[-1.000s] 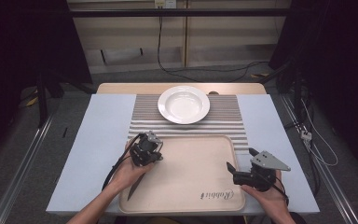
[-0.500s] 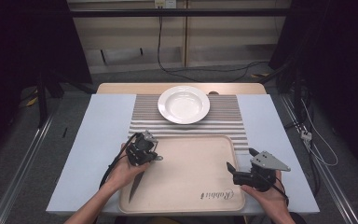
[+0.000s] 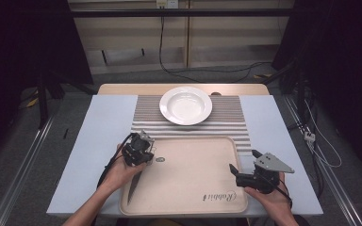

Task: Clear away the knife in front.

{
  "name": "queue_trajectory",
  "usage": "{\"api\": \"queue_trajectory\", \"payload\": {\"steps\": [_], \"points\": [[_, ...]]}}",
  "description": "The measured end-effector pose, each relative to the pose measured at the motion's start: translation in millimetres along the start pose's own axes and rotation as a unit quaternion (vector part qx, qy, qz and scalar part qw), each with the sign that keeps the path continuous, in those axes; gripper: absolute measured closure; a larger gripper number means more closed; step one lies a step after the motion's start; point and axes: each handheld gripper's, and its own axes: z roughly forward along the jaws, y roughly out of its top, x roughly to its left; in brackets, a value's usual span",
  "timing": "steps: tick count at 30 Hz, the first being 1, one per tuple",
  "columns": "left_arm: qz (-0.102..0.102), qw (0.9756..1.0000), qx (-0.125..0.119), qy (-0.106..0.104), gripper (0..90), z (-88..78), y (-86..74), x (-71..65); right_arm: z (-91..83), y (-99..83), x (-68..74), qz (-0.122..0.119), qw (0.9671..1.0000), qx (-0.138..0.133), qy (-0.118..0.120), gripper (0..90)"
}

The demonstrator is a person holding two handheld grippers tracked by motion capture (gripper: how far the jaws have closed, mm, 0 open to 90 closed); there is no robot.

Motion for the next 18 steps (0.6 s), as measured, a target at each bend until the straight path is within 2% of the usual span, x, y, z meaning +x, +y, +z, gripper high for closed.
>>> {"api": "queue_trajectory", "payload": {"steps": [9, 13, 16, 18], "points": [[-0.001, 0.9999, 0.006, 0.014, 90.0, -2.3, -1.8, 1.6, 0.7, 0.3, 0.8, -0.001, 1.0000, 0.000, 0.002, 6.5], [-0.005, 0.9999, 0.006, 0.011, 90.0, -2.7, -2.6, 3.5, 0.6, 0.2, 0.4, 0.000, 1.0000, 0.000, 0.002, 6.5], [-0.010, 0.9998, 0.007, 0.013, 90.0, -3.5, -3.7, 4.6, 1.3, 0.6, 0.4, -0.002, 1.0000, 0.000, 0.004, 6.5], [-0.029, 0.9995, 0.007, 0.013, 90.0, -4.4, -5.0, 7.1, 1.9, 0.8, 0.9, -0.003, 1.0000, 0.000, 0.004, 6.5]]}}
